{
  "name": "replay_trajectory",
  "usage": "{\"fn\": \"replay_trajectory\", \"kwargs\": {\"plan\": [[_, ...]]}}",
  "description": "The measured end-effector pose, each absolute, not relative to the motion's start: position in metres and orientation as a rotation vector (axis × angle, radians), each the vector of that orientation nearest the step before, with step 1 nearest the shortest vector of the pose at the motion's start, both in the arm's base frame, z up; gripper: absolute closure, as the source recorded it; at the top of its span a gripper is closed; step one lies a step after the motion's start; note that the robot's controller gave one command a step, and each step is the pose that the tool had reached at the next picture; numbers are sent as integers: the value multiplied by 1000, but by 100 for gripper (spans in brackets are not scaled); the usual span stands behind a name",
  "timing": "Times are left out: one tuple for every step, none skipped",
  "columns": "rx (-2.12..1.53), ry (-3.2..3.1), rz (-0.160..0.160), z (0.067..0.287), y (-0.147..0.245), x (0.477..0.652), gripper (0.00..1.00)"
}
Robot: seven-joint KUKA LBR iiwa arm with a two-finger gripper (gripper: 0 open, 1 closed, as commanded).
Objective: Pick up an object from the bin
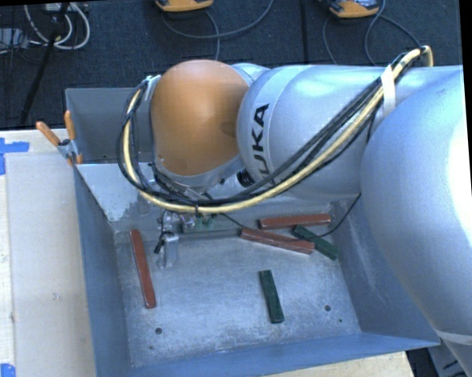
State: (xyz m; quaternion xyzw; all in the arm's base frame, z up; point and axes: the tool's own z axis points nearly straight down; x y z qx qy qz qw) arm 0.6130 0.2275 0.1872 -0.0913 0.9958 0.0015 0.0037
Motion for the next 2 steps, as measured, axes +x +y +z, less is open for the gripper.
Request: {"fn": "replay_trajectory", "kwargs": {"plan": [[-628,3083,-1,108,194,617,0],[-623,3080,2,110,195,618,100]]}}
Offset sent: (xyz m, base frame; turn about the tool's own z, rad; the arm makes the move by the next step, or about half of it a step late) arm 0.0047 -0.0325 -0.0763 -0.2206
